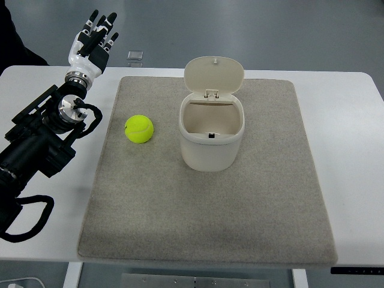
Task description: Put tennis ball into box with left hand
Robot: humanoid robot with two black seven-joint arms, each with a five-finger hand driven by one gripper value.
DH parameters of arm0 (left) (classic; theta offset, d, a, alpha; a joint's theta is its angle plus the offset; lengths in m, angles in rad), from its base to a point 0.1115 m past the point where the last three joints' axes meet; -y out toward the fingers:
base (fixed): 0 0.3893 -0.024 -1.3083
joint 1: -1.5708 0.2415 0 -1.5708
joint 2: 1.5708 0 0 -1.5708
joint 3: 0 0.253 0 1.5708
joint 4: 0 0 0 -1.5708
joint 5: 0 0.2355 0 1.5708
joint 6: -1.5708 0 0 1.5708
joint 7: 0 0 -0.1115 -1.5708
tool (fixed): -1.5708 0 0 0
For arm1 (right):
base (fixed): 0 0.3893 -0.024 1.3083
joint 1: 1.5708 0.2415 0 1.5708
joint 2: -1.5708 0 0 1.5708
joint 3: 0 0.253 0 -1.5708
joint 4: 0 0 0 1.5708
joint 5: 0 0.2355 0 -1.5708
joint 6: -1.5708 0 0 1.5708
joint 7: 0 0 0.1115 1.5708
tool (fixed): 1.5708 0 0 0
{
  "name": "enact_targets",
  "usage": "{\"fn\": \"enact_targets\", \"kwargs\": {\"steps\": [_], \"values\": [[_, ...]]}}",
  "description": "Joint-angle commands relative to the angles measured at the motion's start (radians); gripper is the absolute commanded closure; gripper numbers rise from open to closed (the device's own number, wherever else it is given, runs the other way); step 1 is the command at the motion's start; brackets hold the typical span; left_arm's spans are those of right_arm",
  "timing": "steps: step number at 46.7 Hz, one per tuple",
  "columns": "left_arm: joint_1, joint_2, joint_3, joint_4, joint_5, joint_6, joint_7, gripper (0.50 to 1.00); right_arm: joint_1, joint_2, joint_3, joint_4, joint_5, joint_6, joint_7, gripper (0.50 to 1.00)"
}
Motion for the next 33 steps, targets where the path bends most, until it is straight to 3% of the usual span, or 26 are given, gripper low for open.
{"fn": "enact_targets", "kwargs": {"steps": [1,7,33], "values": [[-0.008,0.000,0.000,0.010,-0.002,0.002,0.000,0.510,0.000,0.000,0.000,0.000,0.000,0.000,0.000,0.562],[-0.008,-0.005,0.001,0.051,-0.001,0.002,0.002,0.510,0.000,0.000,0.000,0.000,0.000,0.000,0.000,0.562],[-0.013,0.005,0.001,0.045,0.001,0.000,0.003,0.510,0.000,0.000,0.000,-0.001,0.000,0.000,0.000,0.562]]}}
